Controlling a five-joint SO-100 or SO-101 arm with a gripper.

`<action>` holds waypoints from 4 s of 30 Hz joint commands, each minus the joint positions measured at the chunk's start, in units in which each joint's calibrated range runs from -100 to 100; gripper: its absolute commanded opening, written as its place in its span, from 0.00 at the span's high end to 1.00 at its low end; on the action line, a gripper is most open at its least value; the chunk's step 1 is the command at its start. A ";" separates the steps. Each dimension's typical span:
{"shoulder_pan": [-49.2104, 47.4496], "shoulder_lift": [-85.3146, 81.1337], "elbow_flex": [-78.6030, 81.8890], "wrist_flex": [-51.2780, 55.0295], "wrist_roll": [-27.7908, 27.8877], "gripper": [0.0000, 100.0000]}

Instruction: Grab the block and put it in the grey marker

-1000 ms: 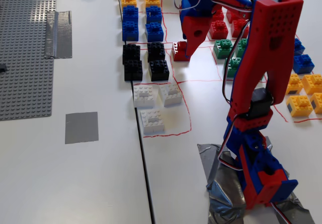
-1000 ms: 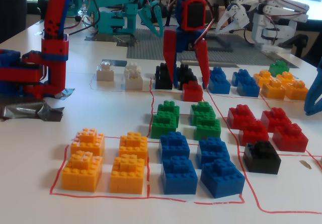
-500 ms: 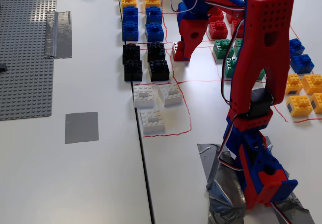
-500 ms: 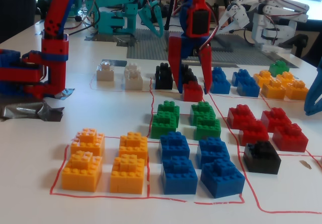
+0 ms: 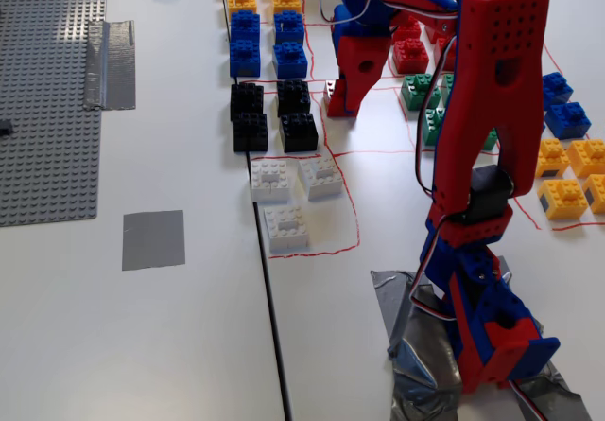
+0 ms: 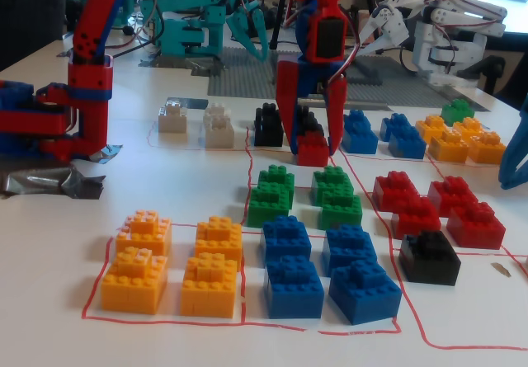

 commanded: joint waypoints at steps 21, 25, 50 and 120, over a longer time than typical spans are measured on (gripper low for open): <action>-17.68 -21.72 -17.35 19.63 13.14 1.00; -29.75 -21.14 -22.16 21.50 13.87 1.00; -47.51 -10.33 -6.81 8.43 18.95 1.00; -14.05 -24.85 -14.53 15.09 14.75 1.00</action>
